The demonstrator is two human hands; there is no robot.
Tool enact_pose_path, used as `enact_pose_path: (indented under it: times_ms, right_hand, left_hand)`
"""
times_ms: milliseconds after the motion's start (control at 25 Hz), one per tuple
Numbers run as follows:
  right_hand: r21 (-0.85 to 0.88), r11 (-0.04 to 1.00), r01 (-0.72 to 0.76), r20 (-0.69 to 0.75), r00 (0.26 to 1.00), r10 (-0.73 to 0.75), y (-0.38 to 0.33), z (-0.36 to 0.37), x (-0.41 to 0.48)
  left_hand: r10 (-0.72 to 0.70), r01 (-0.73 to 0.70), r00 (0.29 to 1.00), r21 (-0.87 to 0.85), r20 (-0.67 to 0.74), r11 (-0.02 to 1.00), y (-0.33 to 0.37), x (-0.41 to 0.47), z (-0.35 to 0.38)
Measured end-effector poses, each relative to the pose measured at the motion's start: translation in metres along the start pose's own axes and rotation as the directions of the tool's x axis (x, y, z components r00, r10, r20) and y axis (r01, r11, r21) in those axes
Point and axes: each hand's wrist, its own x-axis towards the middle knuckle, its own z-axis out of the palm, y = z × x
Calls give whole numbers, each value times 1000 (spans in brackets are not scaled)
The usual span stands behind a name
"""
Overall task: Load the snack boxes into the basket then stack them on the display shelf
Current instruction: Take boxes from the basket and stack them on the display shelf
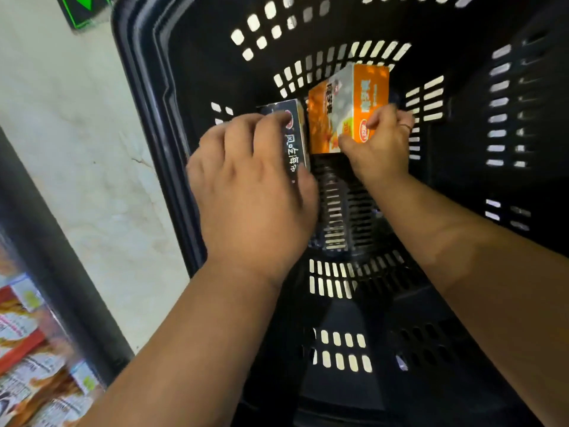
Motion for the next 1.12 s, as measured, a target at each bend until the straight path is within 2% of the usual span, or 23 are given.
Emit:
enact_pose_path:
  times_ms: [80, 160, 280, 360, 480, 560, 640, 760, 960, 1120]
  right_hand:
    - [13, 999, -52, -13, 999, 53, 10, -5, 0]
    - [20, 998, -55, -63, 996, 56, 26, -15, -12]
    - [103, 983, -149, -89, 983, 159, 50, -30, -37]
    - [151, 970, -190, -84, 975, 204, 62, -34, -57]
    - [99, 982, -158, -95, 981, 167, 78, -31, -77]
    - [74, 987, -144, -78, 986, 150, 82, -24, -78]
    - [-5, 984, -180, -31, 983, 180, 84, -20, -74]
    - [-134, 962, -238, 68, 966, 249, 84, -16, -76]
    - [84, 964, -254, -20, 966, 257, 77, -38, -96]
    - [154, 961, -229, -96, 965, 246, 38, -75, -135]
  left_hand:
    - [-54, 61, 997, -140, 56, 988, 14, 6, 11]
    - [-150, 187, 974, -226, 172, 956, 22, 18, 33]
    - [-354, 414, 892, -192, 281, 890, 15, 41, 74]
    - [-395, 471, 855, -183, 337, 863, 11, 53, 93]
    - [-413, 486, 814, -90, 409, 869, 9, 62, 114]
    - [-423, 461, 825, -13, 374, 887, 9, 62, 123]
    - [-402, 441, 846, -34, 350, 897, 12, 62, 129]
    - [-424, 478, 828, -68, 366, 876, 12, 61, 129]
    - [-389, 487, 790, -98, 474, 868, 12, 62, 96]
    - [-326, 447, 785, -118, 527, 886, 24, 42, 37]
